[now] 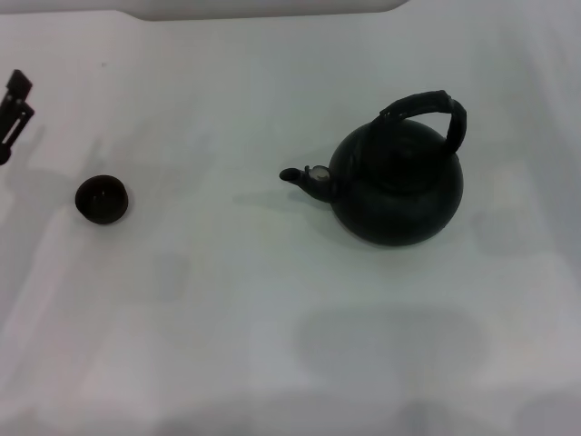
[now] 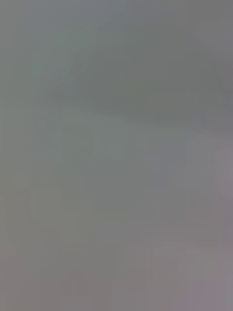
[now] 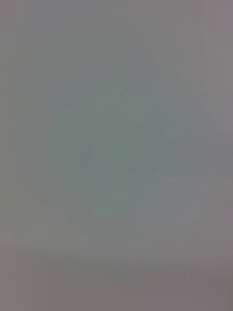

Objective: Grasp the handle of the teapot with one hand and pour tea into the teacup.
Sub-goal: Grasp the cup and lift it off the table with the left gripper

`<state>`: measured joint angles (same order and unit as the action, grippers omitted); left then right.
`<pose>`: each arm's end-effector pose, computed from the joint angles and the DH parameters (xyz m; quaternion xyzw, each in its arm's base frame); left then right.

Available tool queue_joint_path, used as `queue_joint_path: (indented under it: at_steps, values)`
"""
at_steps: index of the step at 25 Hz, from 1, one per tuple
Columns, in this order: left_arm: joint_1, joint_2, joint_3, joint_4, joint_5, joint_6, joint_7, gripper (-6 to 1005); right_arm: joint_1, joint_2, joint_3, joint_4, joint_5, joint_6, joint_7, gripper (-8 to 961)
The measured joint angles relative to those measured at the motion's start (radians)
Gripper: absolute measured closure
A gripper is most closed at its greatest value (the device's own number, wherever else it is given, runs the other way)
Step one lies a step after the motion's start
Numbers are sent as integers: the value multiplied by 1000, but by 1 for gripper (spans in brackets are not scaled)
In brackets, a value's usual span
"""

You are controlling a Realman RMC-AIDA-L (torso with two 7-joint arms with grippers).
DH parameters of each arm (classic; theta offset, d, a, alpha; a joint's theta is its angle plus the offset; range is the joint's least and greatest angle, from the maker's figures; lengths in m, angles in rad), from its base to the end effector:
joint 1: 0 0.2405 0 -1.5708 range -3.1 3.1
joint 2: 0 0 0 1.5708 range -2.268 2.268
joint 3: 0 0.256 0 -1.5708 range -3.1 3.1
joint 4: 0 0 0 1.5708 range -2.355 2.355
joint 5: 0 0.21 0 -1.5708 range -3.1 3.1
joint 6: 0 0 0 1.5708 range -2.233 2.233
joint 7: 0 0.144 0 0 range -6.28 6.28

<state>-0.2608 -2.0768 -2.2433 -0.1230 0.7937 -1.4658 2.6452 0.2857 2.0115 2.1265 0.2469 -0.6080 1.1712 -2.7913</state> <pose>-0.3524 0.2629 0.0136 -0.7100 -0.2255 -0.3813 0.5474 0.3813 0.3047 0.0558 -0.7134 0.1917 0.2481 0.6268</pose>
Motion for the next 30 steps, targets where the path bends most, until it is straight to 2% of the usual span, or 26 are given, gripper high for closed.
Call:
queue_joint_path:
  at_steps: [19,23,27,30]
  values:
    - [6,1,36,-22,40,5,-64,155,-21,4,-7,-39,4,42,6,531]
    - [71,0,66,-135,64,49,-160,156,-15,6,-8,-55,3,43,7,532]
    - [179,-15,110,-304,87,123,-223,156,-12,9,-9,-57,-1,43,8,532]
    - [259,-15,196,-442,84,206,-339,156,-6,10,-11,-64,-3,43,8,532]
